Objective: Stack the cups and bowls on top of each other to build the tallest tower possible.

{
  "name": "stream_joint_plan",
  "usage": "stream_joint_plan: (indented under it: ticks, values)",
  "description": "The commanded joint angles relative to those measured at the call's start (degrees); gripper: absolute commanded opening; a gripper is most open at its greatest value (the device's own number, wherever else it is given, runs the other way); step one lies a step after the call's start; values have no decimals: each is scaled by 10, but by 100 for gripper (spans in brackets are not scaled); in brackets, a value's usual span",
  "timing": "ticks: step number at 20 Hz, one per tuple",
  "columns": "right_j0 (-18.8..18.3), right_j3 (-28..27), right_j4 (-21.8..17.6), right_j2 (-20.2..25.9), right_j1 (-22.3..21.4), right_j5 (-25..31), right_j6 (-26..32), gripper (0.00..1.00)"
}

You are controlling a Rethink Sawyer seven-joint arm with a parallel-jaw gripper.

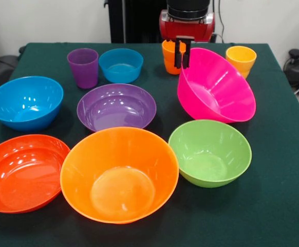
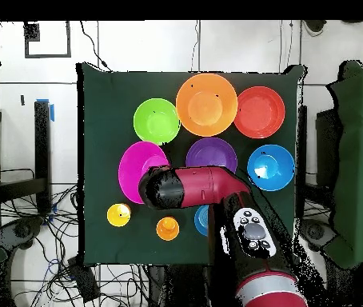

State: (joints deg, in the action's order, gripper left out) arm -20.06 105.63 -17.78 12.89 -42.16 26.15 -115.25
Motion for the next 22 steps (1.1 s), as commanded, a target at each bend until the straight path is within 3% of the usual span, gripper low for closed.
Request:
stream_joint_plan:
  ticks: [1, 22]
  values:
    - [-1, 4, -45, 52, 45, -36, 31, 0]
    - [3, -36, -83, 41, 100, -68, 26, 0]
